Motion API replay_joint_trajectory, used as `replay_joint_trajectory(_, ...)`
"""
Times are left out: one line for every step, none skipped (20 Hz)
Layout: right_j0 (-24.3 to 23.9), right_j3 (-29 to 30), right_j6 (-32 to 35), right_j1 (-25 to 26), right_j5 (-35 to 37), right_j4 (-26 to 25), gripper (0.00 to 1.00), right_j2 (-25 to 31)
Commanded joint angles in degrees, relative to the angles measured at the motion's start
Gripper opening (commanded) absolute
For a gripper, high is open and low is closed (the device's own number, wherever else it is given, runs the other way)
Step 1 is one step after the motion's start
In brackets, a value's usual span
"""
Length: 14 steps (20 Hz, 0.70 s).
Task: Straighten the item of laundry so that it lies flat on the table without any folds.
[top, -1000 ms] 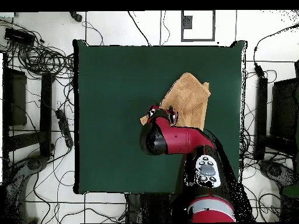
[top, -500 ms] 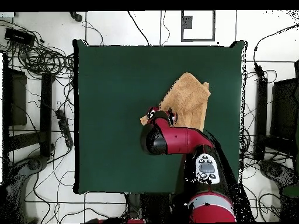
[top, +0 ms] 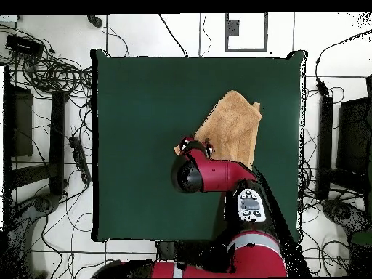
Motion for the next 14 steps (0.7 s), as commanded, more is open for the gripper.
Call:
replay_joint_trajectory(3.0,5.4,12.6,3.0,-0.2,5.3,1.0,3.3)
replay_joint_trajectory(3.4,5.7,12.8,3.0,-0.4,5.8,1.0,3.0)
replay_joint_trajectory(3.8,6.0,13.1,3.0,-0.5,6.2,1.0,2.9)
replay_joint_trajectory(4.1,6.3,13.3,3.0,-0.7,6.7,1.0,2.7)
replay_joint_trajectory(4.4,6.6,13.4,3.0,-0.8,7.1,1.0,2.6)
replay_joint_trajectory(4.8,7.0,13.6,3.0,-1.2,7.4,1.0,2.5)
replay_joint_trajectory(5.0,7.2,13.6,3.0,-1.3,7.7,1.0,2.5)
replay_joint_trajectory(5.2,7.5,13.6,3.0,-1.4,8.1,1.0,2.4)
replay_joint_trajectory(5.3,7.7,13.5,3.0,-1.6,8.3,1.0,2.3)
replay_joint_trajectory(5.3,7.7,13.3,3.0,-1.4,8.6,1.0,2.4)
replay_joint_trajectory(5.6,7.9,13.4,2.9,-1.4,9.0,1.0,2.3)
replay_joint_trajectory(5.9,8.1,13.4,2.8,-1.4,9.4,1.0,2.1)
replay_joint_trajectory(6.5,8.5,13.7,2.6,-1.4,10.0,1.0,1.8)
replay_joint_trajectory(7.3,9.0,14.2,2.4,-1.4,10.8,1.0,1.3)
